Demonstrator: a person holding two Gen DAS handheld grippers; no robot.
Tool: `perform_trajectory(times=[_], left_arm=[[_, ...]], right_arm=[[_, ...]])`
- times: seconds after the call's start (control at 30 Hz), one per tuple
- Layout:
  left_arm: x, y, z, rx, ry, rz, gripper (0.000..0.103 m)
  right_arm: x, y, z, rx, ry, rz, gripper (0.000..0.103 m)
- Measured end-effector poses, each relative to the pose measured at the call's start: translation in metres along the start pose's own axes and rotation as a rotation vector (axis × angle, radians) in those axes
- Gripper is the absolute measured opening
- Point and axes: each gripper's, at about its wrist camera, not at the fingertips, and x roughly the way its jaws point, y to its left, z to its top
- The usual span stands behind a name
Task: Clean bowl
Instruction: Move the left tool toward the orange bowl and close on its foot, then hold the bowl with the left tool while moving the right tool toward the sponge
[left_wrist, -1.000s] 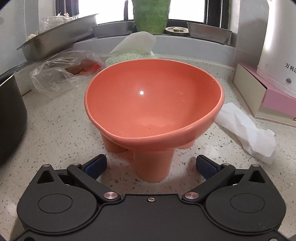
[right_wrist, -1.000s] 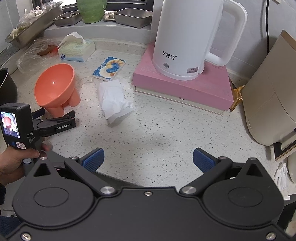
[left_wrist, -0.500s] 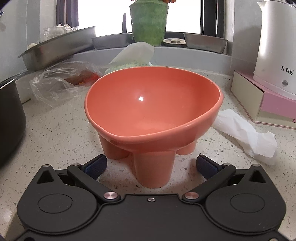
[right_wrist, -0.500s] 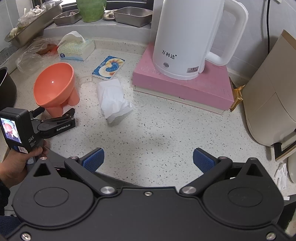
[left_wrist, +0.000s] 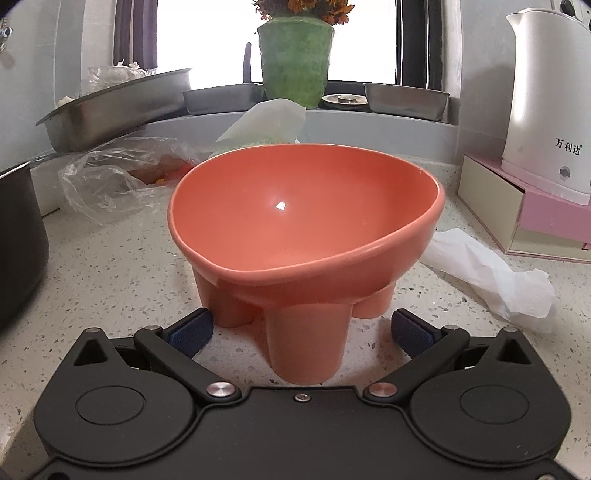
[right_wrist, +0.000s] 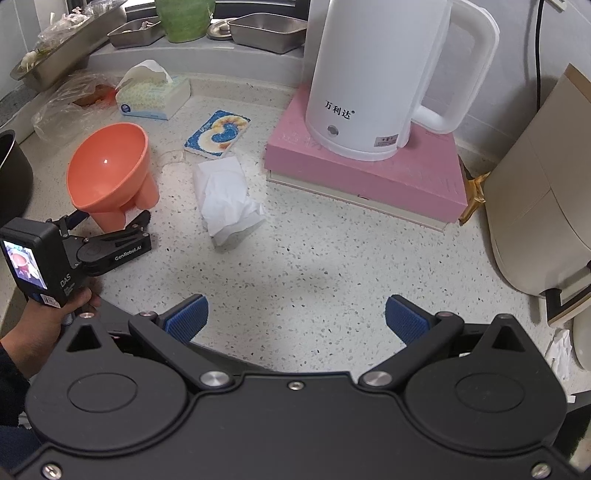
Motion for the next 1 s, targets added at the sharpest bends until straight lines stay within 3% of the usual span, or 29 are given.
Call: perform_trajectory(times=[0.33, 0.4, 0.47, 0.53, 0.67, 1.0], left_arm=[[0.0, -0.001, 0.001, 0.0, -0.004, -0.012, 0.101], [-0.001, -0.002, 0.002, 0.004, -0.006, -0.025, 0.094], [-0.001, -0.002, 0.003, 0.009, -0.009, -0.038, 0.071], [-0.001, -0.002, 0.005, 0.013, -0.012, -0.051, 0.057], [0.0, -0.003, 0.007, -0.001, -0.004, -0.042, 0.038], [0.002, -0.004, 0.011, 0.013, 0.018, -0.05, 0.038]], right_arm=[[0.001, 0.0, 0.0, -0.004, 0.004, 0.001, 0.103], [0.001, 0.0, -0.001, -0.004, 0.004, -0.002, 0.103], [0.001, -0.001, -0.001, -0.001, 0.005, -0.003, 0.103], [0.001, -0.001, -0.002, 0.001, 0.004, -0.005, 0.103], [0.0, -0.002, -0.004, 0.008, 0.004, -0.005, 0.103], [-0.001, -0.003, -0.006, 0.011, -0.001, -0.001, 0.103]])
